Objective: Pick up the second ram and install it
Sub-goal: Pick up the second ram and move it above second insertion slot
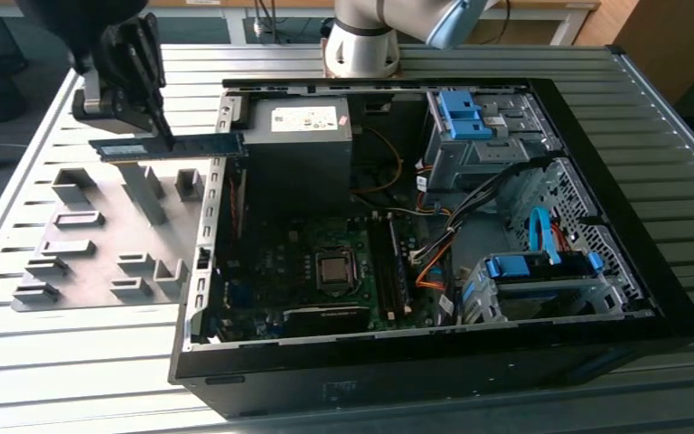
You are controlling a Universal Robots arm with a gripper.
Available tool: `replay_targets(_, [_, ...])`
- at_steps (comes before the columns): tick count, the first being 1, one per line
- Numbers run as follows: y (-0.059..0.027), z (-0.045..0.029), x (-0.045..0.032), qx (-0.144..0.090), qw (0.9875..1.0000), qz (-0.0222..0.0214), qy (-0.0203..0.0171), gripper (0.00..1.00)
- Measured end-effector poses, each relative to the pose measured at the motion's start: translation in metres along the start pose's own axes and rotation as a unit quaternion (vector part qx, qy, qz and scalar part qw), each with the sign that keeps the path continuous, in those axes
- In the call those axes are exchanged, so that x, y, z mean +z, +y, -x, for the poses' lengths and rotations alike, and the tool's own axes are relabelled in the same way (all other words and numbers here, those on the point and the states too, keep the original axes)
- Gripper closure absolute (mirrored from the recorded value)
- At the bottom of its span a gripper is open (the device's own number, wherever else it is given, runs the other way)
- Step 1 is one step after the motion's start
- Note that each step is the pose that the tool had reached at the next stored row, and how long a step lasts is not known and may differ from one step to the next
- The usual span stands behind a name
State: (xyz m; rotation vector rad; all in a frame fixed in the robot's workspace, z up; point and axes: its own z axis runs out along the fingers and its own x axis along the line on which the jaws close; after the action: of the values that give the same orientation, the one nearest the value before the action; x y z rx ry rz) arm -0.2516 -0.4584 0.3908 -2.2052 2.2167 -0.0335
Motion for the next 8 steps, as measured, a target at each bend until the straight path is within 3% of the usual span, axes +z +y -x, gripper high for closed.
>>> replay_targets(8, [-0.0175, 0.0001, 0.0004, 0.0, 1.0, 0.0, 0.0, 0.86])
